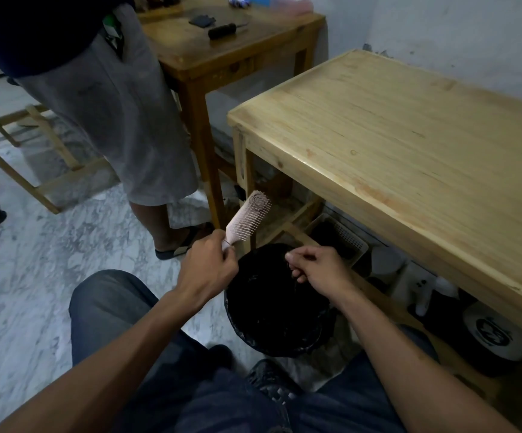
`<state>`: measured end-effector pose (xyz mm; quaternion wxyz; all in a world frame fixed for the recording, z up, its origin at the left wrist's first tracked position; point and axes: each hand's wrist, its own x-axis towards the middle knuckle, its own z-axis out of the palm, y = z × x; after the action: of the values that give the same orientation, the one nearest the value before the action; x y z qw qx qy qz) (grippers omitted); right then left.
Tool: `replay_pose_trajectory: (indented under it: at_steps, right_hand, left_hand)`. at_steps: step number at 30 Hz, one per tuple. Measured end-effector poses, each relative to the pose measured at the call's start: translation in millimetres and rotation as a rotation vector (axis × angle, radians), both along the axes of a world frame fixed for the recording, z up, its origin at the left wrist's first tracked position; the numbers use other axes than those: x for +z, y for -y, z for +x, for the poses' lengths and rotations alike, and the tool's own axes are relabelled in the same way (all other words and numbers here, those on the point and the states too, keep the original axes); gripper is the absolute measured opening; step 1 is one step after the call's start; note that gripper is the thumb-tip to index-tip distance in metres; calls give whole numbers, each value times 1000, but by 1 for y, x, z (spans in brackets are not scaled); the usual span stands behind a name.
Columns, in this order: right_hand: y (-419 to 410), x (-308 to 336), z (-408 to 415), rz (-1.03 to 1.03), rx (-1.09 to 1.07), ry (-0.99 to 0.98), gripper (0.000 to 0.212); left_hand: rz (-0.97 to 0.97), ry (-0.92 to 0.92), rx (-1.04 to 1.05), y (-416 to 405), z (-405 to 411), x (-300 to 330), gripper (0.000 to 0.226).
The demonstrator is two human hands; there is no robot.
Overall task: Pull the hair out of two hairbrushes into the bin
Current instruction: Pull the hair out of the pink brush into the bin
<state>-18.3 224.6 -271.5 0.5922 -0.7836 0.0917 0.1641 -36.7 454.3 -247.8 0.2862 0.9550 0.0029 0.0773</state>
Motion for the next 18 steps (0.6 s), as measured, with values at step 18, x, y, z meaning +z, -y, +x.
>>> replay_pose_trajectory:
  at_steps: [18]
  right_hand:
    - [-13, 25, 12, 378, 168, -51, 49]
  left_hand:
    - [-49, 7, -247, 9, -5, 11, 29]
